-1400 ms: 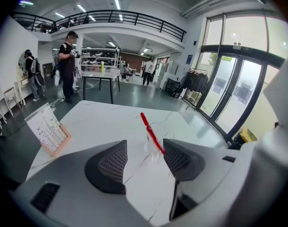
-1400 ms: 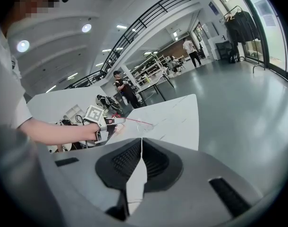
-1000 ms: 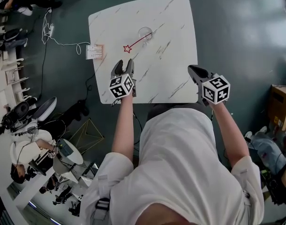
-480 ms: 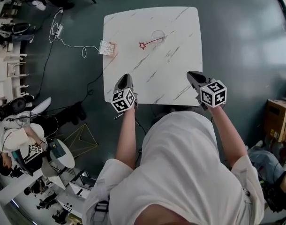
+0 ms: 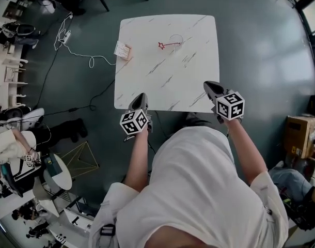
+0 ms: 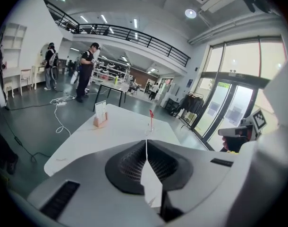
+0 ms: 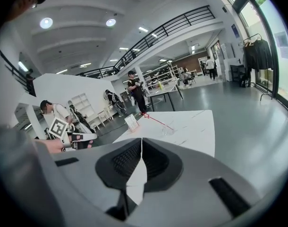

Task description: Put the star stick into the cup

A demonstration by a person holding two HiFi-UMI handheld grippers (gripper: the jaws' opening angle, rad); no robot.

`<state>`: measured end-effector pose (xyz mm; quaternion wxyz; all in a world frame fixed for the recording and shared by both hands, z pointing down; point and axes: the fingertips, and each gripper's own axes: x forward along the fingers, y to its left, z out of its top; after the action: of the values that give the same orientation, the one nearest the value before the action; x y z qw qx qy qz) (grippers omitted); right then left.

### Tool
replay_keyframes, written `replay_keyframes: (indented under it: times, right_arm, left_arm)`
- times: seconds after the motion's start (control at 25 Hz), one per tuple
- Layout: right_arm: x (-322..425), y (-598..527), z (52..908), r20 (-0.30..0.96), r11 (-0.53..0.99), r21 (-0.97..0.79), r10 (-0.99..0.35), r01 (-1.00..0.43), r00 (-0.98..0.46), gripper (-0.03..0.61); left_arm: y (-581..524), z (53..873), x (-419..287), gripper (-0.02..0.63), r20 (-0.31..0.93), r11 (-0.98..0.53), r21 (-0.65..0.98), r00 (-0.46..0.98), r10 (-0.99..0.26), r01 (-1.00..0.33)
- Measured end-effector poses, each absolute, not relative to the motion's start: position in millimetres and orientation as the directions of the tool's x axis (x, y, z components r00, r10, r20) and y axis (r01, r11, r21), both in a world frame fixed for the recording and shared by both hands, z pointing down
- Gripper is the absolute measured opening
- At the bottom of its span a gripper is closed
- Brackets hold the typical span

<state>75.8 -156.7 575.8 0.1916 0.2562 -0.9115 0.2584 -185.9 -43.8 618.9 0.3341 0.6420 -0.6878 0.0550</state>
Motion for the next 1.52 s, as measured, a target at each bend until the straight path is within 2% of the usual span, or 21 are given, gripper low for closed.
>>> replay_keyframes:
  times: [0.24,0.6,0.96,1.52]
  right_arm:
    - [89.7,-121.5,558.4,0.471,0.736,-0.334,-0.410,-0.589,-0.781,0.026]
    - [120.3,-63.3,538.7,0.433,0.744,-0.261,-0.479,-0.614,-0.764,0.026]
    - [138.4,-61.1,532.9,0.399,0.762,-0.246,-0.484,-0.599,-0.779,0.026]
    - [163.9,-81.2,514.6,0.351,0.835,-0.218,-0.415,-0.504,-0.839,0.025]
  left_arm:
    - [-13.8,593.1,-168.1,0.015,0.446,0.081,0.432,0.135,-0.885,-0.898]
    - [31.1,564.6,-146.6,0.014,0.388,-0.027,0.417,0.205,-0.899,-0.908]
    - [50.0,548.6,-110.5,0.014,0.356,-0.042,0.444,0.219,-0.909,-0.895]
    - [49.0,542.3,-65.0,0.014,0.360,0.004,0.457,0.181,-0.915,-0.890]
